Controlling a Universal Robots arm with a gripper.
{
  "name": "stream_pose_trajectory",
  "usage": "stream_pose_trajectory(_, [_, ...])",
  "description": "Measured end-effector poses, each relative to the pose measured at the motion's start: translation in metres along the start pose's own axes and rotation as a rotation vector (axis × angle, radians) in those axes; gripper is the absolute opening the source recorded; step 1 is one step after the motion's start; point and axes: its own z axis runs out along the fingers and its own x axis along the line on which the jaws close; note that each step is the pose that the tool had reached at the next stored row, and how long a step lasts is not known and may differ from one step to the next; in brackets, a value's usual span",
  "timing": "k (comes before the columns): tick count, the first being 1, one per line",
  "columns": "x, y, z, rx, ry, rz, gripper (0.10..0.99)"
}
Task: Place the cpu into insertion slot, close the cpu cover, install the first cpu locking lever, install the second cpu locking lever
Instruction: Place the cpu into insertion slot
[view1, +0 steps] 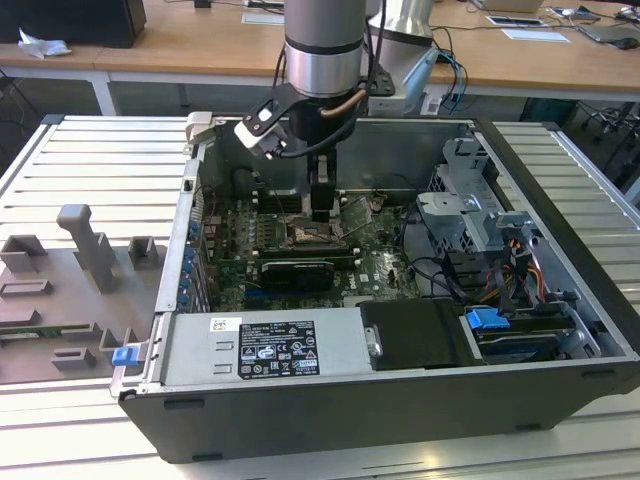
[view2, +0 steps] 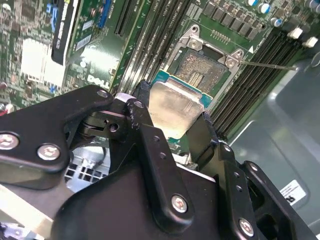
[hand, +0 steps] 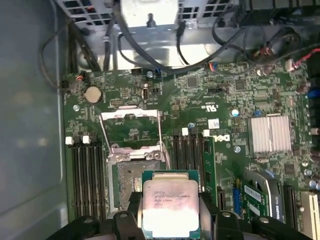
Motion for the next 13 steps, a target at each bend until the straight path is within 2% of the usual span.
stream_pose_trajectory(3, [0.0014,-0.0005,0.0057,0.000,-0.0001,0.009,0.541])
stream_pose_trajectory(8, [0.0024,-0.0010,0.0122,0.002,0.0058,-0.074,0.541])
stream_pose_trajectory(13, [0.0025,-0.0013,0.0167,0.001,0.0061,-0.081,0.541])
